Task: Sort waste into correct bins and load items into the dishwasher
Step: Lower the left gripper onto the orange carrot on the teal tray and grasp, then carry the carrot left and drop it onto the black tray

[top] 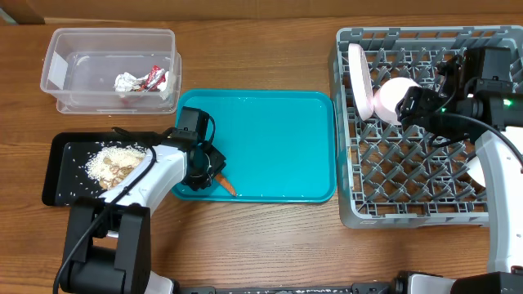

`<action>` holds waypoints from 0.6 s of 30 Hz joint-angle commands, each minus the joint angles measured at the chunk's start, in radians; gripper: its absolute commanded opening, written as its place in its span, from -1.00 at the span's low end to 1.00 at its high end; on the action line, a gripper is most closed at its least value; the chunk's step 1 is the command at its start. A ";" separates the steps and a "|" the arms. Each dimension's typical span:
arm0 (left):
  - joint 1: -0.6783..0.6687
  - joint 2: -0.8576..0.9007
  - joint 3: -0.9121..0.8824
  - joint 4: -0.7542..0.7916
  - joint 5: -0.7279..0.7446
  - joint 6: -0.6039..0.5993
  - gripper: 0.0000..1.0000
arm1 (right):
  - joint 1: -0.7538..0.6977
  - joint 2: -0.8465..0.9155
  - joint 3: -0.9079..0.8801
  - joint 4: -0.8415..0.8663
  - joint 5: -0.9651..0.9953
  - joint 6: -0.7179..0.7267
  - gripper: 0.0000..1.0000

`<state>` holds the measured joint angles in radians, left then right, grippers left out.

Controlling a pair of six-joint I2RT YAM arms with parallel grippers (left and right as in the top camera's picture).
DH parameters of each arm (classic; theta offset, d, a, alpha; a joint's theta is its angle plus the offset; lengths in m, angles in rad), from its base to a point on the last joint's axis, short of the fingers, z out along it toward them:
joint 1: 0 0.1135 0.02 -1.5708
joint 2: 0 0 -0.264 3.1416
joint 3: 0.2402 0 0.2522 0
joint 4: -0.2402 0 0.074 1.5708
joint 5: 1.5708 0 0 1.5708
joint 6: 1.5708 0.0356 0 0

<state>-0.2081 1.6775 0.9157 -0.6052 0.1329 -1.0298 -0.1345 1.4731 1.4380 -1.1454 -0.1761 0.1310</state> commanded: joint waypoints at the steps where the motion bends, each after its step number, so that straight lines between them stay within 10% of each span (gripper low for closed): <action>1: -0.004 -0.002 -0.013 0.001 -0.031 -0.002 -0.42 | 0.000 0.004 0.021 0.002 -0.005 -0.001 0.61; 18: 0.017 -0.011 0.041 -0.029 -0.034 0.097 -0.90 | 0.000 0.004 0.021 0.002 -0.005 -0.001 0.61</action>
<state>-0.2070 1.6775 0.9184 -0.6113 0.1261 -0.9936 -0.1345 1.4731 1.4380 -1.1454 -0.1761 0.1307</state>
